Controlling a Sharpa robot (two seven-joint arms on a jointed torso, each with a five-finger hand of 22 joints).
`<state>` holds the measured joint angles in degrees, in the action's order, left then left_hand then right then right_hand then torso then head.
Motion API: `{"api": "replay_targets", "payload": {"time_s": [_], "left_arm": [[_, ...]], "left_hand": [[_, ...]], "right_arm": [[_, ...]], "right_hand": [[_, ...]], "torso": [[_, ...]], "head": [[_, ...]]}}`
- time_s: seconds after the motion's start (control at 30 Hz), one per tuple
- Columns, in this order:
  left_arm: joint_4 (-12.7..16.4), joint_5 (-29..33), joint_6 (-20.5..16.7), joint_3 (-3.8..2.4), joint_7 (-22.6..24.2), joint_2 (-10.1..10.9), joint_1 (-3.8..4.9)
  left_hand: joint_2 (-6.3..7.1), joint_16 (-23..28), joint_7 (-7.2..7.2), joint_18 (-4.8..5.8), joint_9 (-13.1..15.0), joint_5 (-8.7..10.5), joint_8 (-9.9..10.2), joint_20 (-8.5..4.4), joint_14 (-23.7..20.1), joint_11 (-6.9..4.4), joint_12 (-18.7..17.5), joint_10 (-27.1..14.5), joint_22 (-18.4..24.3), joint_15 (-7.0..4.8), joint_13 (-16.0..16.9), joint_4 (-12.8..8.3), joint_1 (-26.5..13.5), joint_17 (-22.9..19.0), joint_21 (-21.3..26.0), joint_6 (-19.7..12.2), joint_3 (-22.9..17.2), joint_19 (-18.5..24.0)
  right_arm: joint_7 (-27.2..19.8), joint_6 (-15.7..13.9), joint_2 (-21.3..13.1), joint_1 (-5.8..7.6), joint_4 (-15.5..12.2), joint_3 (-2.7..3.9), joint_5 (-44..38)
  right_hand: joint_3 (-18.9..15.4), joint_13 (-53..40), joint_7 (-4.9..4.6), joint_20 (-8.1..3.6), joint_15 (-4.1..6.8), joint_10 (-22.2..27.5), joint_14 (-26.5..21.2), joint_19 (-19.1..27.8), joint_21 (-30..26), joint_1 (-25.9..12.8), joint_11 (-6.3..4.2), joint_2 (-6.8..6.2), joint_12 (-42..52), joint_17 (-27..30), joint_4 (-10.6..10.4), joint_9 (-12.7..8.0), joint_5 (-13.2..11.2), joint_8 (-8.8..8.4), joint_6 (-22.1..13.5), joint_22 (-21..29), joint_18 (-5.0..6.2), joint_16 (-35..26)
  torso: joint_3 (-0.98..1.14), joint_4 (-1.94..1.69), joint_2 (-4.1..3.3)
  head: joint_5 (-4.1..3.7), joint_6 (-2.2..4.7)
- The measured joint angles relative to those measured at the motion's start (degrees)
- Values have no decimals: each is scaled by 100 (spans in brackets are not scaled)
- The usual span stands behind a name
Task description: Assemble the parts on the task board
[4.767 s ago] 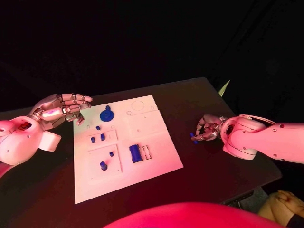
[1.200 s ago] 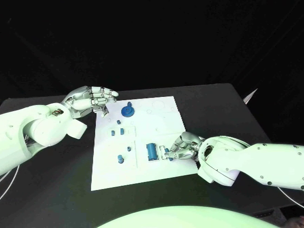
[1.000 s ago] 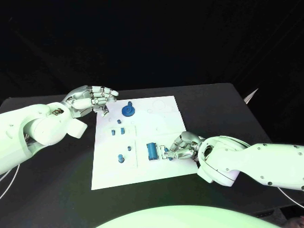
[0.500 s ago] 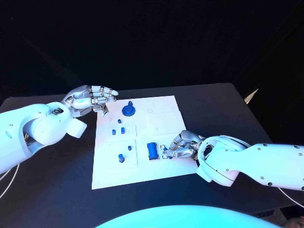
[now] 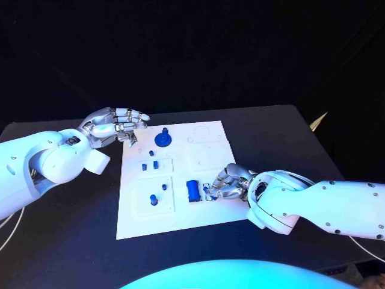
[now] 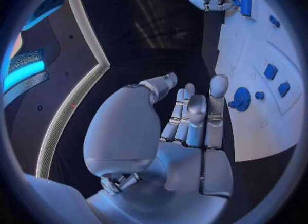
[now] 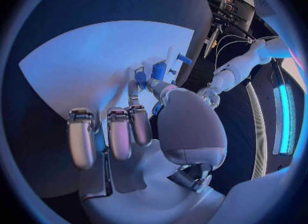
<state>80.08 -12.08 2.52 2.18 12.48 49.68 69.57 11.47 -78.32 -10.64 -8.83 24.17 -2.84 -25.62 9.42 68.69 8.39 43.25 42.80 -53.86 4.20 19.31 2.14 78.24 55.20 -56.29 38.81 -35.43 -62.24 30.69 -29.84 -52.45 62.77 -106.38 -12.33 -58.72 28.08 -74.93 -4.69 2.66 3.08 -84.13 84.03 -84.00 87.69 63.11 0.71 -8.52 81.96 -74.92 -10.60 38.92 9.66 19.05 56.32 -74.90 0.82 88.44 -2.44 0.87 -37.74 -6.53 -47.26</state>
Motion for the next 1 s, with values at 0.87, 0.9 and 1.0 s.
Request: {"api": "replay_targets", "payload": {"time_s": [0.87,0.9,1.0], "left_arm": [[5,0,4,0,-7,18,0],[5,0,4,0,-8,19,0],[6,0,4,0,-8,23,0]], "left_hand": [[0,0,0,0,-14,0,-36,0,0,0,23,0,0,0,-20,0,0,-21,0,0,0,0],[0,0,0,0,-14,0,-36,0,0,0,23,0,0,0,-20,0,0,-20,0,0,0,0],[0,0,0,0,-13,0,-36,0,0,0,23,0,0,0,-20,0,0,-20,0,0,0,0]], "right_arm": [[53,1,18,14,120,4,-133],[61,3,17,16,127,5,-143],[88,12,13,19,144,5,-176]], "right_hand": [[56,1,21,0,42,21,1,0,0,0,-21,0,0,1,56,30,0,22,21,-4,0,0],[56,1,21,0,42,21,1,0,0,0,-21,0,0,1,56,30,0,22,21,-3,0,0],[56,1,21,0,42,21,1,0,0,0,-21,0,0,1,56,31,0,22,21,-3,0,0]], "torso": [[-3,2,-1],[-3,2,-1],[-3,2,-1]], "head": [[-20,-7],[-23,-7],[-29,-12]]}}
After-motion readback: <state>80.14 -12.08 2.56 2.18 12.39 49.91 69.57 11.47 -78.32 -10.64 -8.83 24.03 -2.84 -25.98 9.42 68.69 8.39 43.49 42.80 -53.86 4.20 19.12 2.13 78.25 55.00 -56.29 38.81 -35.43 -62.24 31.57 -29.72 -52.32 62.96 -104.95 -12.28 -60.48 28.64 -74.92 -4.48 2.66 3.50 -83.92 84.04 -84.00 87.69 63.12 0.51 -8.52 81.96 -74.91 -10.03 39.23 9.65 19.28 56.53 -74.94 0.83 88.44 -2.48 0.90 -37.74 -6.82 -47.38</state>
